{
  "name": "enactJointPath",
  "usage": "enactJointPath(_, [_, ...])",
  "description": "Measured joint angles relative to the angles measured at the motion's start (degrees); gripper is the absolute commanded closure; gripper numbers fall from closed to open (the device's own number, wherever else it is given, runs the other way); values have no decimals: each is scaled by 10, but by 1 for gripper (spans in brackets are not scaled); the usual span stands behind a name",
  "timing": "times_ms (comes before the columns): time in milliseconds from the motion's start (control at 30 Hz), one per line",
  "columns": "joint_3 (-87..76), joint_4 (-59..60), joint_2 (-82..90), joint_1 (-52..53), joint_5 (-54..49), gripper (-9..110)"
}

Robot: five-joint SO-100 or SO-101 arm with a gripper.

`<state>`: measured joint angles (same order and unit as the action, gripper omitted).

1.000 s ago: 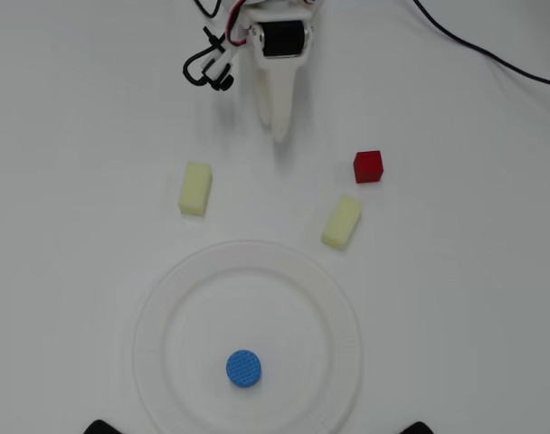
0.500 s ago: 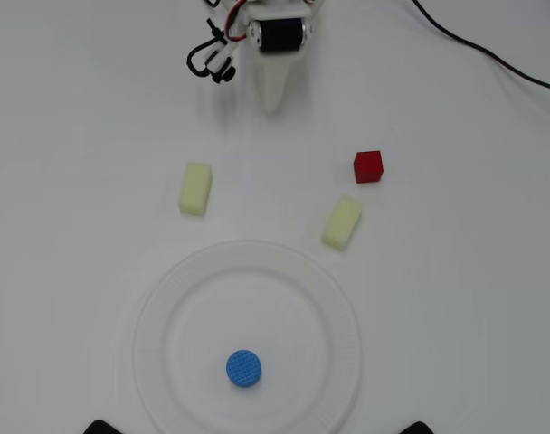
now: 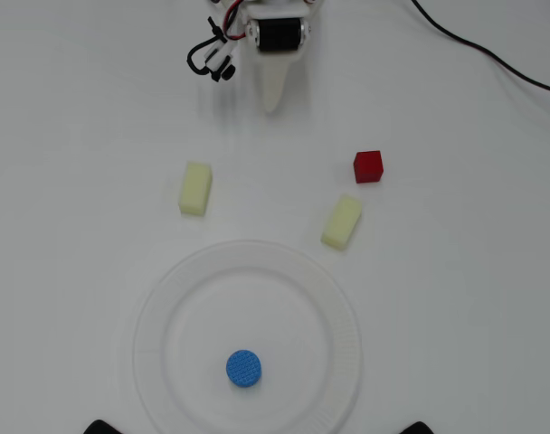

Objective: Grasp a blue block and put it in the dish.

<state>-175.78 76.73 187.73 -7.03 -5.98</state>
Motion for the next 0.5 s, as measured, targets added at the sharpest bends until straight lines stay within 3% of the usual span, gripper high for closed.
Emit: enactJointPath(500, [0,1,0,0,5,101])
